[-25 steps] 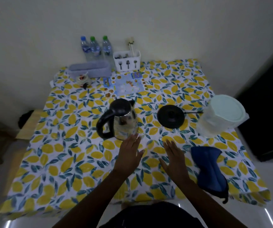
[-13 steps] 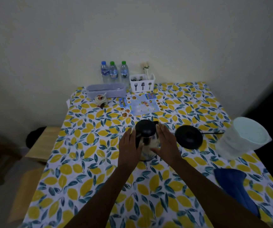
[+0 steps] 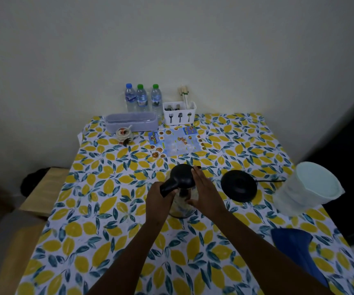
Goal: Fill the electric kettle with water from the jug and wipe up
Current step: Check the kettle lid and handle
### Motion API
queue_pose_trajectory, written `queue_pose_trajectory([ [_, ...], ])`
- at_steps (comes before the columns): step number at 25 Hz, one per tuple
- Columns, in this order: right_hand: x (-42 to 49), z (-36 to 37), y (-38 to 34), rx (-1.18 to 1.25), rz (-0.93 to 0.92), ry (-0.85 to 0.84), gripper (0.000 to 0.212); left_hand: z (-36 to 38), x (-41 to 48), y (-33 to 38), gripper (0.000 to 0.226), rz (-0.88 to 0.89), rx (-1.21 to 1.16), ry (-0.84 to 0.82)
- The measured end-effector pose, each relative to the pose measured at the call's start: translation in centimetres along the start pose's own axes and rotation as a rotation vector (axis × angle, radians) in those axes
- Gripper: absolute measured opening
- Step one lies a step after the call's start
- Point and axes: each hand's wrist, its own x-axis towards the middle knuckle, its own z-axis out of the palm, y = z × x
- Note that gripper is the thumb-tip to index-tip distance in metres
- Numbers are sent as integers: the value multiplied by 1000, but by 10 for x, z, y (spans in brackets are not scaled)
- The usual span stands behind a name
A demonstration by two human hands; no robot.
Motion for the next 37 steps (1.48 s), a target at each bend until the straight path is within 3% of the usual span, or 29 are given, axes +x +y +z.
queue_pose_trajectory([
  [8,-34,-41,52,27,69,158,107,46,11,53,20,160,17,-107],
  [12,-40,-73,98,90,142,231,107,88,28,95,32,265,-17,-173],
  [16,-38,-97,137,95,210,261,107,132,50,115,13,254,-18,-244],
  [20,-35,-104,166,123,255,292,104,165,73,128,27,256,24,-304],
  [37,-26,-87,191,42,308,327,104,194,104,112,29,183,50,-430],
])
